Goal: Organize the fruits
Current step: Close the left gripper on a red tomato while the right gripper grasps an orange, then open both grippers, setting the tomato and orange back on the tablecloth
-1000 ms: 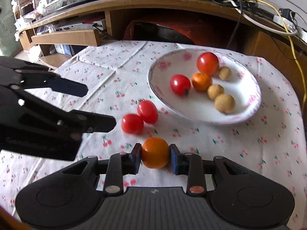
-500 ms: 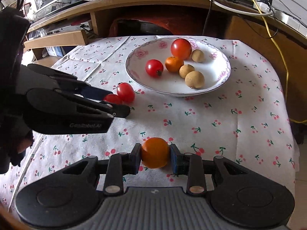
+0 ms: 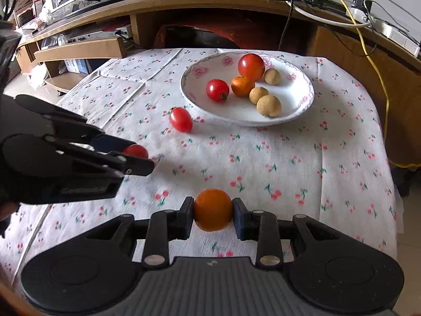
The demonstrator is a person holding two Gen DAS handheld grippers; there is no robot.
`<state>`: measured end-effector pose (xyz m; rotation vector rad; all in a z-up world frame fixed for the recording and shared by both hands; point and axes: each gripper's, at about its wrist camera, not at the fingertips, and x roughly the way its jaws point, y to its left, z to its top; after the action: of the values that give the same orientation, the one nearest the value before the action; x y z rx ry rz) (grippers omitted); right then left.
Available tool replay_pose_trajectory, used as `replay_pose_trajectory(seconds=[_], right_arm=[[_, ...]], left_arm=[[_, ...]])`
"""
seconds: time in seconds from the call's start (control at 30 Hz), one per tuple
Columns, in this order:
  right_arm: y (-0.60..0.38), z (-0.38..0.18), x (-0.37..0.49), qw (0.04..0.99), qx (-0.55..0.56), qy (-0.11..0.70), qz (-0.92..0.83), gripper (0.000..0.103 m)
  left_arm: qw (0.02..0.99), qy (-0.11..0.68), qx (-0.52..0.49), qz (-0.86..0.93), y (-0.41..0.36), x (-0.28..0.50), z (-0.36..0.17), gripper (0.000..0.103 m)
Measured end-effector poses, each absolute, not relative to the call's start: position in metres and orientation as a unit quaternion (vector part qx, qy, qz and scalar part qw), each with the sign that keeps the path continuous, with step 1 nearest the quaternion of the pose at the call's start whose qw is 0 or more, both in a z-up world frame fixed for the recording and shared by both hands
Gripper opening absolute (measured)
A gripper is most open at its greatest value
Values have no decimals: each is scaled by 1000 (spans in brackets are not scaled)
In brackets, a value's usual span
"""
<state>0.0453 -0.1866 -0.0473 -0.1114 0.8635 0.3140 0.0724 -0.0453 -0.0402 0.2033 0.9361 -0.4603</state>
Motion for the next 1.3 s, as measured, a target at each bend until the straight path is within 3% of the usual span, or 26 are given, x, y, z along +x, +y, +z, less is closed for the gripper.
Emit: replay_pose_trajectory(seconds=[0.43,0.53,0.77,1.3], right_arm=[[-177,-58,-5,888,-78,431,142,32],[-179,-58,-5,889,-70,431,137,33],[-186,-56,-13,891,-57,435,121,42],[-179,-48,-7,887,-60,439,128,44]], left_arm=[[846,454,134,-244,-52,14,-48,37],[848,450,136,-244,-50,15,-48,42],[851,444,133,-248,-42,4,-40,65],[849,432,157,-262,-45,1,-37,70]])
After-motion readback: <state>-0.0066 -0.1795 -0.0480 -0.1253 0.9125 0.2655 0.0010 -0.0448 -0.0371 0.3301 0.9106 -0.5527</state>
